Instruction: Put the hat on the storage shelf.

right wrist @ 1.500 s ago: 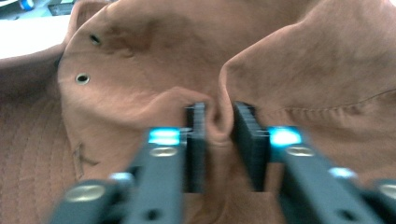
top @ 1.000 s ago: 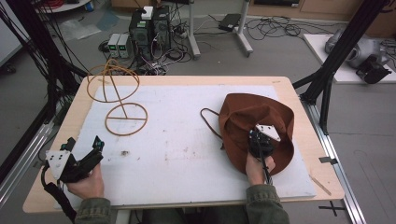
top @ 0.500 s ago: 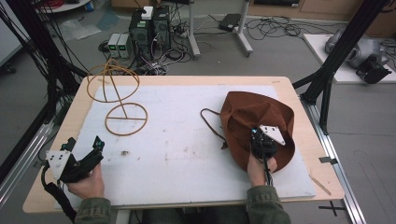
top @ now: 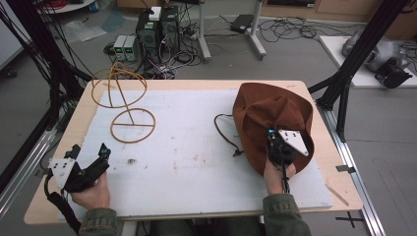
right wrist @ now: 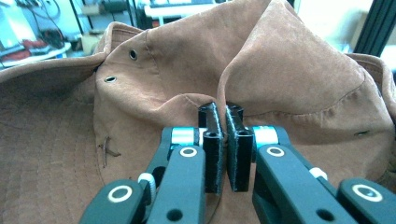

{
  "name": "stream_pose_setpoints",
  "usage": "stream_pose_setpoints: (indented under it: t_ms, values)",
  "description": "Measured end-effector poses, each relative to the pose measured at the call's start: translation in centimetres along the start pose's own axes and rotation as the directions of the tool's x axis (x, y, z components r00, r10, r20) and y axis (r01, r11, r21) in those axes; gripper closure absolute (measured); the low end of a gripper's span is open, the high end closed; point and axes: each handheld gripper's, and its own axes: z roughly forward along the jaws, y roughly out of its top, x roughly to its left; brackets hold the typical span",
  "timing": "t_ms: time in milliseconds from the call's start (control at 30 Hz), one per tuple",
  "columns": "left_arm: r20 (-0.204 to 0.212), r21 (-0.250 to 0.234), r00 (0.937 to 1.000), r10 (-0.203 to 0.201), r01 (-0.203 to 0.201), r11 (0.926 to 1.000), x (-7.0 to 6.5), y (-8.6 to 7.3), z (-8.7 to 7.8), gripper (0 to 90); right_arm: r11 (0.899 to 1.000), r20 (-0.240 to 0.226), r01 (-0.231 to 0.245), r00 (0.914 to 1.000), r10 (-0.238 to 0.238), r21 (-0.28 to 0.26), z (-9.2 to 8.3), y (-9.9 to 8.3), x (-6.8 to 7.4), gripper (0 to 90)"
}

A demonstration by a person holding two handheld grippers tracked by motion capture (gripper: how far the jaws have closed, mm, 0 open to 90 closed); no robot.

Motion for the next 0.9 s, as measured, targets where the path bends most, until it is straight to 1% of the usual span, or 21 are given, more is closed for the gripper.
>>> stream_pose_setpoints:
  t_ms: [67, 100, 200, 233, 267, 300, 367, 400, 467, 500, 533, 567, 600, 633, 667, 700, 733, 800, 833, 867, 900]
  values:
    - [-0.001, 0.000, 1.0000, 0.001, -0.001, 1.0000, 0.0, 0.0, 0.0, 16.3, 1.000, -0.003, 0.006, 1.0000, -0.006, -0.012, -0.1, 0.2, 0.0, 87.2]
    - [0.001, 0.000, 1.0000, 0.000, 0.000, 1.0000, 0.0, 0.0, 0.0, 16.3, 0.999, -0.016, 0.013, 0.9998, -0.014, -0.050, -0.4, 0.7, 0.0, 87.2]
    - [0.001, 0.000, 1.0000, 0.000, 0.000, 1.0000, 0.0, 0.0, 0.0, 16.3, 0.997, -0.032, 0.013, 0.9994, -0.016, -0.082, -0.8, 1.4, 0.1, 87.2]
    - [0.001, 0.000, 1.0000, 0.000, 0.000, 1.0000, 0.0, 0.0, 0.0, 16.3, 0.997, -0.032, 0.013, 0.9994, -0.016, -0.082, -0.8, 1.4, 0.1, 87.2]
    - [0.000, 0.000, 1.0000, 0.001, -0.001, 1.0000, 0.0, 0.0, 0.0, 16.3, 0.994, -0.047, 0.016, 0.9987, -0.021, -0.111, -1.0, 1.9, 0.3, 87.2]
    - [0.000, 0.000, 1.0000, 0.001, -0.001, 1.0000, 0.0, 0.0, 0.0, 16.3, 0.992, -0.052, 0.024, 0.9982, -0.030, -0.125, -1.2, 2.2, 0.4, 87.2]
    - [0.001, 0.001, 1.0000, 0.001, -0.001, 1.0000, 0.0, 0.0, 0.0, 16.3, 0.990, -0.058, 0.029, 0.9976, -0.037, -0.136, -1.3, 2.5, 0.5, 87.2]
    - [0.002, 0.001, 1.0000, 0.002, -0.002, 1.0000, 0.0, 0.0, 0.0, 16.3, 0.987, -0.076, 0.033, 0.9961, -0.045, -0.156, -1.4, 3.3, 0.8, 87.2]
    - [0.002, 0.001, 1.0000, 0.001, -0.001, 1.0000, 0.0, 0.0, 0.0, 16.3, 0.986, -0.081, 0.030, 0.9957, -0.044, -0.162, -1.5, 3.6, 1.0, 87.1]
    - [0.002, 0.001, 1.0000, 0.002, -0.002, 1.0000, 0.0, 0.0, 0.0, 16.3, 0.982, -0.097, 0.032, 0.9940, -0.051, -0.184, -1.6, 4.4, 1.4, 87.1]
    - [0.002, 0.000, 1.0000, 0.001, -0.001, 1.0000, 0.0, 0.0, 0.0, 16.3, 0.982, -0.097, 0.032, 0.9940, -0.051, -0.184, -1.6, 4.4, 1.4, 87.1]
    - [0.001, -0.002, 1.0000, 0.000, 0.000, 1.0000, 0.0, 0.0, 0.0, 16.3, 0.981, -0.107, 0.030, 0.9930, -0.051, -0.194, -1.7, 4.8, 1.6, 87.2]
    - [0.001, -0.002, 1.0000, -0.001, 0.001, 1.0000, 0.0, 0.0, 0.0, 16.3, 0.978, -0.125, 0.029, 0.9906, -0.056, -0.208, -1.8, 5.7, 2.1, 87.1]
    - [0.000, 0.000, 1.0000, -0.001, 0.001, 1.0000, 0.0, 0.0, 0.0, 16.3, 0.978, -0.125, 0.029, 0.9906, -0.056, -0.208, -1.8, 5.7, 2.1, 87.1]
    - [0.001, 0.000, 1.0000, -0.002, 0.002, 1.0000, 0.0, 0.0, 0.0, 16.3, 0.976, -0.144, 0.028, 0.9878, -0.061, -0.218, -1.8, 6.5, 2.6, 87.1]
    - [0.001, 0.000, 1.0000, -0.002, 0.002, 1.0000, 0.1, 0.0, 0.0, 16.3, 0.976, -0.144, 0.028, 0.9878, -0.061, -0.218, -1.8, 6.5, 2.6, 87.1]
    - [-0.001, 0.003, 1.0000, -0.004, 0.004, 1.0000, 0.1, 0.0, 0.0, 16.3, 0.973, -0.157, 0.031, 0.9852, -0.068, -0.227, -1.8, 7.2, 3.2, 87.1]
    - [-0.002, 0.001, 1.0000, -0.005, 0.005, 1.0000, 0.1, 0.0, 0.0, 16.3, 0.973, -0.172, 0.031, 0.9824, -0.072, -0.229, -1.7, 7.8, 3.7, 87.1]
    - [0.001, 0.000, 1.0000, -0.004, 0.004, 1.0000, 0.1, 0.0, 0.0, 16.3, 0.973, -0.172, 0.031, 0.9824, -0.072, -0.229, -1.7, 7.8, 3.7, 87.1]
    - [0.001, 0.000, 1.0000, -0.005, 0.005, 1.0000, 0.2, 0.0, -0.1, 16.3, 0.974, -0.185, 0.027, 0.9803, -0.070, -0.226, -1.6, 8.0, 4.1, 87.1]
    - [0.000, 0.000, 1.0000, -0.005, 0.005, 1.0000, 0.2, 0.0, -0.1, 16.3, 0.973, -0.212, 0.030, 0.9741, -0.079, -0.228, -1.3, 8.5, 4.9, 87.0]
